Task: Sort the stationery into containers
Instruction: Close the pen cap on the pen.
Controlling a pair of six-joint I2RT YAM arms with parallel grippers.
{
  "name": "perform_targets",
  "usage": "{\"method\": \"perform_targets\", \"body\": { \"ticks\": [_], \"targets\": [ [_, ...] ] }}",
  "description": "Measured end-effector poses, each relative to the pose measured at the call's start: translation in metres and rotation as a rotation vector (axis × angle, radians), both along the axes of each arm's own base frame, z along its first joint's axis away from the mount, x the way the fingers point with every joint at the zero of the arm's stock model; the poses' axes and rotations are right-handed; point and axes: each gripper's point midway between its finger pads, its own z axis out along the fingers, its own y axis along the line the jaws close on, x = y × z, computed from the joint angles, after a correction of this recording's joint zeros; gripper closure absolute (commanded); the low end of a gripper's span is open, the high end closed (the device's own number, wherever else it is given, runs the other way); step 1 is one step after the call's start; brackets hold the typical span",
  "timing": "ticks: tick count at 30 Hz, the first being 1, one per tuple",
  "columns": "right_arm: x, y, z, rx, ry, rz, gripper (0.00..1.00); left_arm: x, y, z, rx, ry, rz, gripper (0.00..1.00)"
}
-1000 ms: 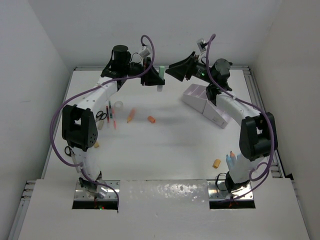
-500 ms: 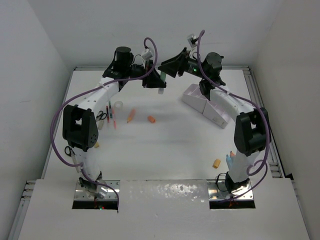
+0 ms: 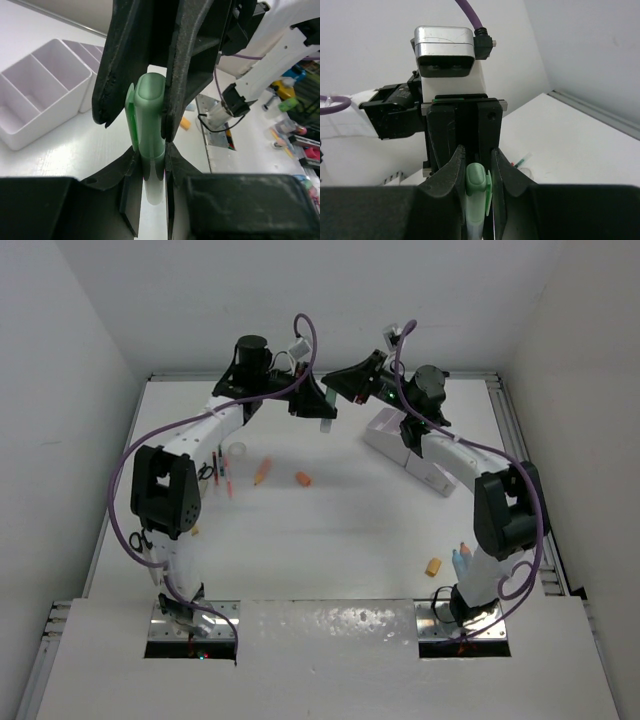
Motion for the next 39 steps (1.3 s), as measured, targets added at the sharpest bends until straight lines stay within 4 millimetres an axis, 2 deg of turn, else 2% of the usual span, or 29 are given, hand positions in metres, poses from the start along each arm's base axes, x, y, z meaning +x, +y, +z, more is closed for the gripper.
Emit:
{"method": "perform_targets", "body": {
  "ticks": [7,13,27,28,29,31,33,37,38,39],
  "targets": [
    [-0.004,-0.008,-0.008,0.030,-0.037,-0.119,1.00,-0.006,-0.004,-0.001,-0.032,0.071,-0.085,1.00],
    [-0.010,-0.010,-0.007,0.059,-0.072,-0.162,1.00,-0.013,-0.003,0.002,-0.040,0.091,-0.129,1.00],
    [-0.010,-0.018,-0.009,0.054,-0.123,-0.240,1.00,-0.005,-0.004,0.006,-0.055,0.044,-0.188,1.00],
    [-0.010,-0.017,-0.009,0.056,-0.123,-0.238,0.89,-0.006,-0.003,0.005,-0.056,0.039,-0.190,1.00],
    [-0.010,-0.017,-0.005,0.065,-0.124,-0.235,0.70,-0.006,-0.003,0.005,-0.055,0.034,-0.191,1.00],
    [-0.013,-0.015,-0.005,0.066,-0.111,-0.212,0.62,-0.004,-0.004,0.003,-0.052,0.032,-0.181,1.00],
    [-0.017,-0.008,-0.020,0.047,-0.043,-0.165,0.61,0.002,-0.003,0.008,-0.055,-0.016,-0.159,1.00],
    [-0.020,-0.001,-0.032,-0.002,0.012,-0.108,0.62,0.019,0.011,0.009,-0.048,-0.046,-0.088,1.00],
    [-0.022,0.001,-0.034,-0.012,0.023,-0.087,0.70,0.024,0.013,0.008,-0.044,-0.057,-0.066,1.00],
    [-0.024,0.003,-0.038,-0.024,0.033,-0.073,0.72,0.026,0.014,0.009,-0.044,-0.066,-0.057,1.00]
  ]
}}
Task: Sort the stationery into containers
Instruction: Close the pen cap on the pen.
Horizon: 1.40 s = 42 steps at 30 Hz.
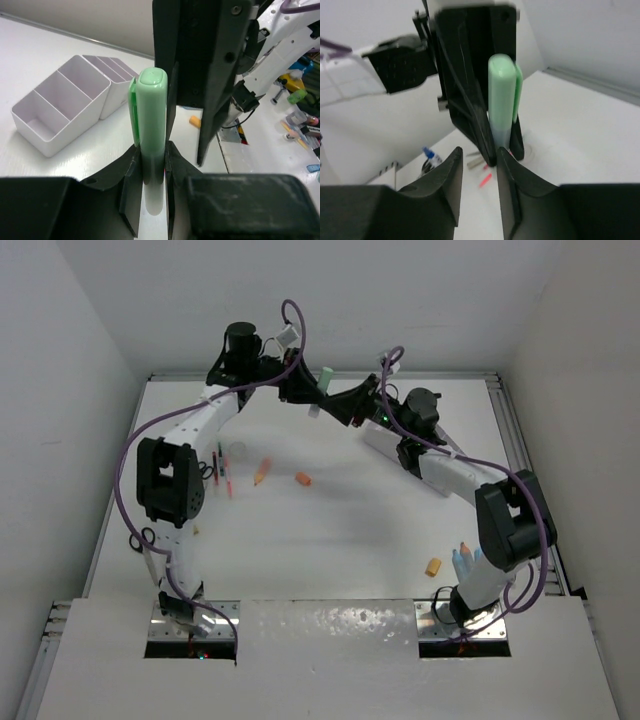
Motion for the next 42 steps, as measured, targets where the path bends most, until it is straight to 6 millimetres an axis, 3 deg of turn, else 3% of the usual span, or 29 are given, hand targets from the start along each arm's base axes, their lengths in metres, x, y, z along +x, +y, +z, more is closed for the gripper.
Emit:
{"method": "perform_targets", "body": {
  "ticks": [1,2,4,10,14,19,26,29,34,35,36,38,39,41,42],
  "targets": [
    [-0.002,0.002,-0.003,-0.004,0.016,0.015,0.72,0.000,0.000,0.000,0.000,-0.003,0.000,1.00],
    [-0.003,0.003,-0.005,-0.004,0.027,0.021,0.63,0.000,0.000,0.001,-0.001,-0.013,0.002,1.00],
    [-0.005,0.004,-0.009,-0.003,0.049,0.042,0.54,0.002,-0.001,0.004,-0.001,-0.033,0.012,1.00],
    [-0.017,0.008,-0.011,0.003,0.085,0.112,0.47,0.006,-0.003,0.003,0.007,-0.064,0.037,1.00],
    [-0.009,-0.005,-0.011,-0.016,0.095,0.105,0.40,0.008,-0.003,-0.002,0.024,-0.070,0.053,1.00],
    [0.012,-0.023,0.006,-0.085,0.044,0.045,0.38,0.009,-0.002,-0.005,0.041,-0.085,0.061,1.00],
    [0.022,-0.020,0.042,-0.087,-0.055,0.051,0.37,0.005,-0.002,-0.012,0.059,-0.079,0.057,1.00],
    [0.031,-0.014,0.042,-0.078,-0.053,0.066,0.37,0.004,-0.004,-0.014,0.062,-0.083,0.054,1.00],
    [0.042,-0.005,0.021,-0.073,0.007,0.082,0.39,0.001,-0.008,-0.014,0.064,-0.082,0.043,1.00],
    [0.044,-0.004,0.016,-0.074,0.018,0.084,0.41,0.000,-0.009,-0.014,0.064,-0.083,0.042,1.00],
    [0.044,-0.003,0.013,-0.073,0.028,0.089,0.54,0.001,-0.009,-0.014,0.066,-0.085,0.044,1.00],
    [0.045,-0.003,0.012,-0.070,0.033,0.084,0.69,0.000,-0.009,-0.015,0.069,-0.080,0.045,1.00],
    [0.045,-0.003,0.012,-0.069,0.033,0.087,0.85,0.001,-0.009,-0.015,0.071,-0.080,0.050,1.00],
    [0.044,-0.002,0.016,-0.061,0.013,0.090,1.00,0.001,-0.010,-0.015,0.074,-0.077,0.054,0.98],
    [0.045,-0.002,0.016,-0.061,0.011,0.089,1.00,0.001,-0.009,-0.014,0.074,-0.069,0.053,0.78]
  ]
}}
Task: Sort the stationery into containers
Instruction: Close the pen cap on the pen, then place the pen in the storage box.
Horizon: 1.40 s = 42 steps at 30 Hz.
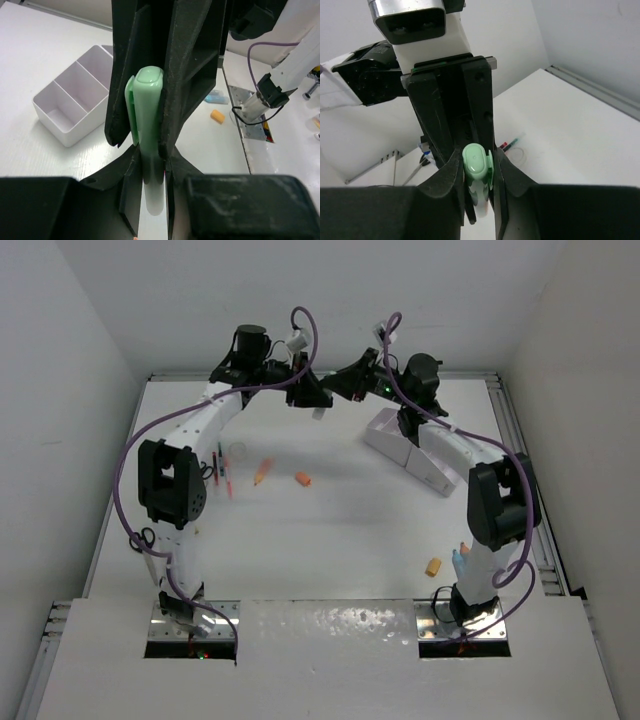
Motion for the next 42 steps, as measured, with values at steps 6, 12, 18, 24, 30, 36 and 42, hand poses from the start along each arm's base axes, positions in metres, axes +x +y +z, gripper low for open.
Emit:
{"method": "perform_targets", "body": {
  "ticks": [6,12,18,24,30,36,42],
  "targets": [
    [0.004,-0.009,-0.010,0.005,0.030,-0.083,1.00,0.007,-0.001,0.001,0.015,-0.015,0.039,0.00],
    [0.008,-0.054,-0.015,-0.043,0.070,-0.364,1.00,0.026,0.014,-0.004,0.140,-0.084,0.166,0.00],
    [0.024,-0.141,0.005,-0.140,0.060,-0.838,1.00,0.049,0.064,-0.016,0.446,-0.268,0.404,0.00],
    [0.017,-0.227,-0.016,-0.306,0.113,-1.226,1.00,0.036,0.161,-0.007,0.738,-0.521,0.781,0.00],
    [0.012,-0.293,-0.065,-0.444,0.241,-1.444,1.00,0.016,0.206,0.000,0.621,-0.445,1.187,0.00],
    [0.006,-0.306,-0.101,-0.510,0.284,-1.507,1.00,0.011,0.198,-0.045,0.556,-0.302,1.238,0.00],
    [0.012,-0.304,-0.131,-0.505,0.316,-1.512,1.00,0.005,0.207,-0.079,0.586,-0.237,1.313,0.00]
  ]
}}
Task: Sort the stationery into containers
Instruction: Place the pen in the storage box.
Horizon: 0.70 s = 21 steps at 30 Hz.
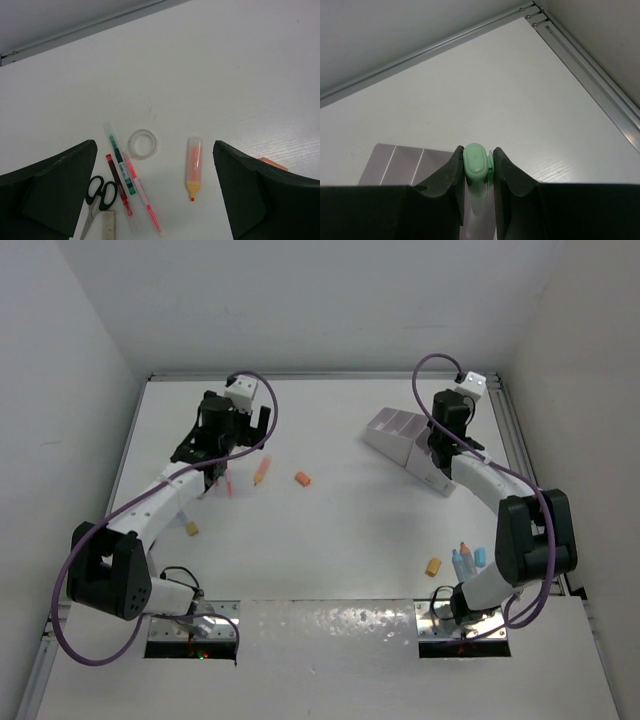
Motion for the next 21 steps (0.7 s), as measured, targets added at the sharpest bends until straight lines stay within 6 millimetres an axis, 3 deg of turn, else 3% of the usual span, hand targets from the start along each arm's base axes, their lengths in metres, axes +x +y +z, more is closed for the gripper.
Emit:
{"method": "perform_targets", "body": {
  "ticks": [11,16,18,19,21],
  "targets": [
    [0.010,0.014,-0.045,0.024,0.040,0.012,1.00,-0.001,0.008,-0.013,-0.044,-0.007,0.062,0.00],
    [0.010,0.012,-0.047,0.032,0.031,-0.011,0.98,-0.001,0.009,-0.013,-0.050,-0.007,0.065,0.00],
    [0.010,0.012,-0.047,0.038,0.027,-0.019,0.85,0.000,0.008,-0.012,-0.053,-0.010,0.066,0.00],
    [0.010,0.012,-0.047,0.041,0.026,-0.020,0.72,0.000,0.008,-0.012,-0.055,-0.011,0.067,0.00],
    [0.011,0.013,-0.047,0.056,0.019,-0.022,0.58,0.000,0.008,-0.011,-0.058,-0.014,0.067,0.00]
  ]
}}
